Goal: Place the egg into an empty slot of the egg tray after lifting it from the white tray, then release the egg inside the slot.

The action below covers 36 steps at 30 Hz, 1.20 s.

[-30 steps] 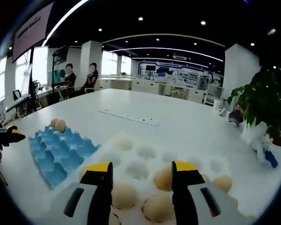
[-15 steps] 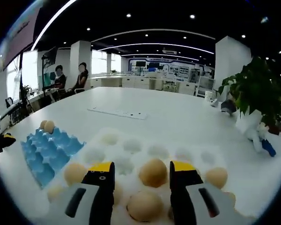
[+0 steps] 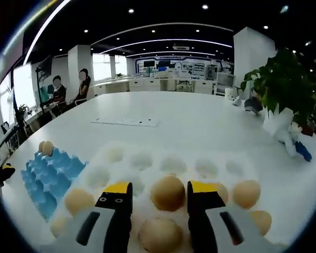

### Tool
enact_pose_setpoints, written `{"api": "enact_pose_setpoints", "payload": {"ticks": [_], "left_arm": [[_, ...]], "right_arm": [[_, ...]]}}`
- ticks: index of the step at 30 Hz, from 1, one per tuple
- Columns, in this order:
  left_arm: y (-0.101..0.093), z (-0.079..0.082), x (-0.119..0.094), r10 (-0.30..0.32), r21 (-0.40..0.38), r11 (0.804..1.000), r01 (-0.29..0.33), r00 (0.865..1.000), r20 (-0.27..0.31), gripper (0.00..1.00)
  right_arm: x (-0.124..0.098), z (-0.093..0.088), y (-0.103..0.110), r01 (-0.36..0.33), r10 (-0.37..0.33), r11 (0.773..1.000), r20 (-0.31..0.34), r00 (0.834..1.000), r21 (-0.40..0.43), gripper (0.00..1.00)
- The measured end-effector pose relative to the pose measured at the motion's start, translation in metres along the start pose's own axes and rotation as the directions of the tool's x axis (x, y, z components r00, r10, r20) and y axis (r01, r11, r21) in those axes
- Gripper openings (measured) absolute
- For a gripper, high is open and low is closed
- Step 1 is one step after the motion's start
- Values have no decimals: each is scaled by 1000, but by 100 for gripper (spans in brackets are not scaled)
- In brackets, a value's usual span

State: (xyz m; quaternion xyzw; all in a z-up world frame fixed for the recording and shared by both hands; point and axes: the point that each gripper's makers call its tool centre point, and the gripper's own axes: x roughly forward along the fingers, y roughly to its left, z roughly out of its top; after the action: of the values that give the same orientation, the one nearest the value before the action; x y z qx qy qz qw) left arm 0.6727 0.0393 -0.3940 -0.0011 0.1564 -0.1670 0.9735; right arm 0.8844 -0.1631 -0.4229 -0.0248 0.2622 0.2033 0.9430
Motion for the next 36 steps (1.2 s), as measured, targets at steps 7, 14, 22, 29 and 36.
{"api": "enact_pose_setpoints", "payload": {"ticks": [7, 14, 22, 29, 36], "left_arm": [[1, 1, 1, 5, -1, 1000, -5, 1000, 5, 100], [2, -2, 0, 7, -1, 1000, -7, 1000, -5, 100], [3, -6, 0, 9, -2, 1000, -9, 1000, -23, 100], [5, -4, 2, 6, 1, 1000, -6, 1000, -23, 100], [11, 3, 3, 5, -3, 1000, -5, 1000, -6, 100]], "right_arm": [[-1, -5, -4, 40, -40, 998, -7, 999, -49, 35], [3, -4, -7, 52, -52, 998, -4, 999, -40, 33], [4, -3, -10, 55, -55, 998, 23, 998, -4, 26], [4, -1, -10, 62, -62, 998, 22, 998, 3, 26], [1, 3, -9, 54, -55, 998, 50, 997, 33, 25]]}}
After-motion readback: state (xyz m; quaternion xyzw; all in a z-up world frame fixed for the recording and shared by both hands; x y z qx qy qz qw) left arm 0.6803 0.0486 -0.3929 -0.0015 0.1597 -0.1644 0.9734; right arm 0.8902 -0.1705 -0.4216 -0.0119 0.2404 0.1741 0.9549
